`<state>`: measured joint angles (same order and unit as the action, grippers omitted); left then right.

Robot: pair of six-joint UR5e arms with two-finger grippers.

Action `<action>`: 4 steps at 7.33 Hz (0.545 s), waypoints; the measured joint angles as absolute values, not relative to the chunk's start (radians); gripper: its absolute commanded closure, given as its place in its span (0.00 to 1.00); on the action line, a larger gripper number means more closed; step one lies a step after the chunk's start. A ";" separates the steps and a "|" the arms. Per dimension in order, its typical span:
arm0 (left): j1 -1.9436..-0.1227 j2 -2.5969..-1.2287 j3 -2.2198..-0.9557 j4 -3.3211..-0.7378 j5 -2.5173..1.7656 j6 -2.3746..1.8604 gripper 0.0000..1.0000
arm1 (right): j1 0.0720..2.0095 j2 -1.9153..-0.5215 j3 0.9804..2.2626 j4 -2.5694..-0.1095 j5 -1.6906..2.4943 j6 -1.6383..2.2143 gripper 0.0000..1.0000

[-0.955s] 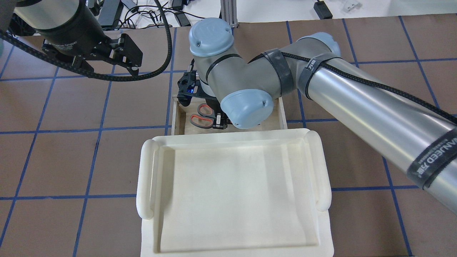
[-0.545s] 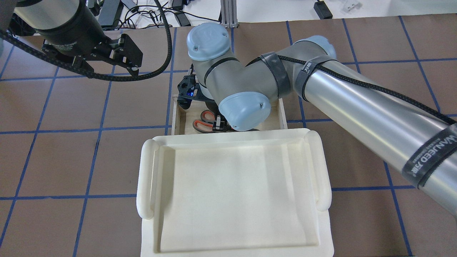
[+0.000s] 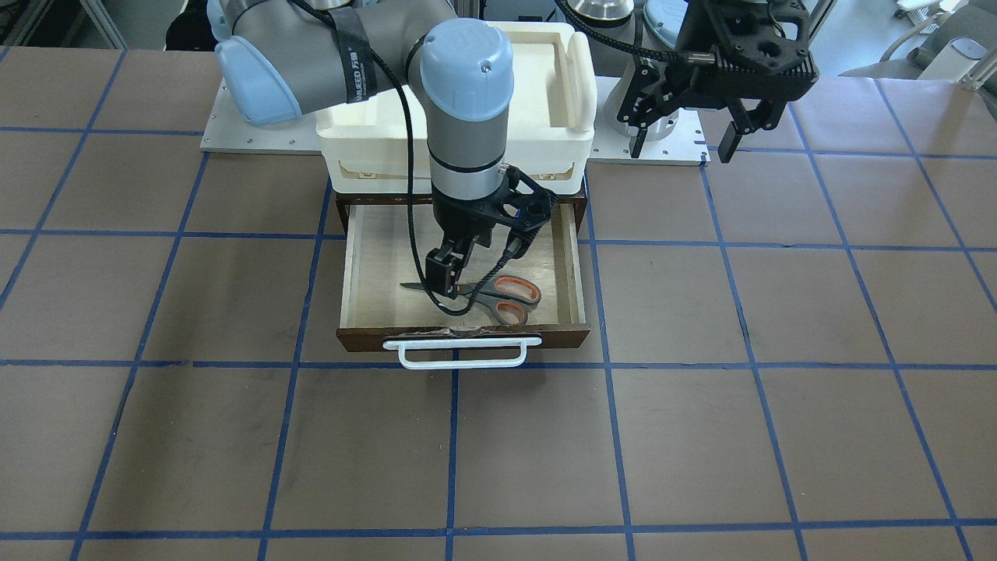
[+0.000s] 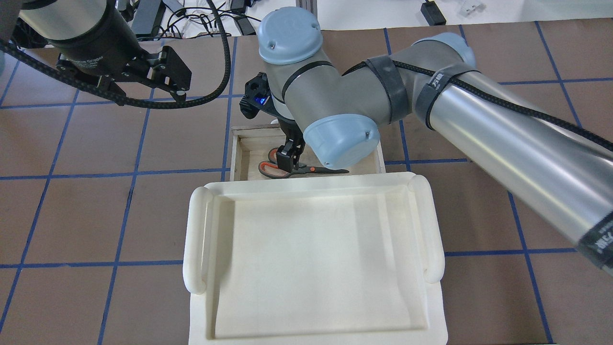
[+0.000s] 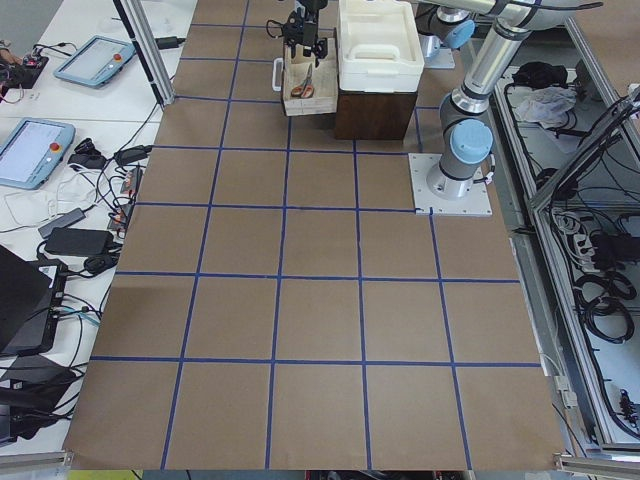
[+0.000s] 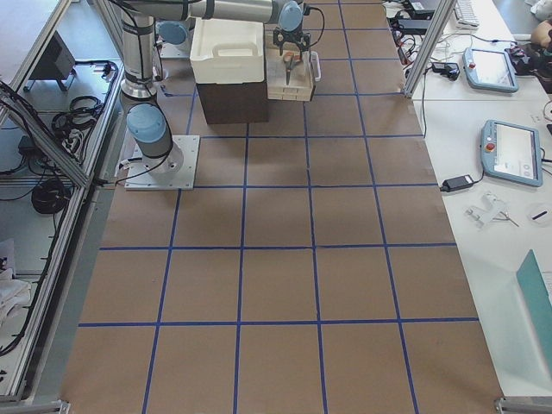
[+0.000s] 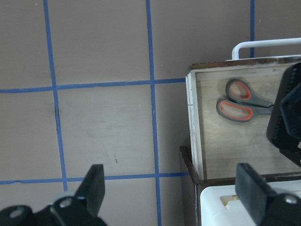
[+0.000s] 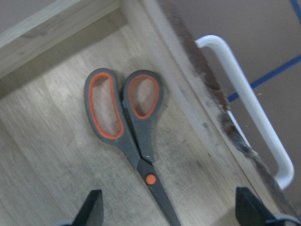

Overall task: Put scissors in drawer and close it
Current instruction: 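Raise the right gripper out of the drawer and back to rest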

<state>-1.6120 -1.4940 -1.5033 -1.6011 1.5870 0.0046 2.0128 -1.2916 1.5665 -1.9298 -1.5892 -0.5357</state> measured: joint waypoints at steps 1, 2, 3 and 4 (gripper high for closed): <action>-1.612 -1.497 -1.503 -1.599 1.589 0.005 0.00 | 1.980 -1.330 1.567 -1.935 -1.589 -0.377 0.00; -1.612 -1.507 -1.502 -1.594 1.591 0.005 0.00 | 1.943 -1.371 1.568 -1.923 -1.589 -0.242 0.00; -1.611 -1.523 -1.501 -1.584 1.592 0.005 0.00 | 1.906 -1.415 1.570 -1.882 -1.590 -0.147 0.00; -1.611 -1.546 -1.501 -1.559 1.592 0.003 0.00 | 1.854 -1.465 1.572 -1.816 -1.589 -0.079 0.00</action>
<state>-1.6115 -1.5464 -1.5011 -1.5593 1.5921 0.0034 1.8537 -1.4650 1.5722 -1.8156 -1.5892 -0.0793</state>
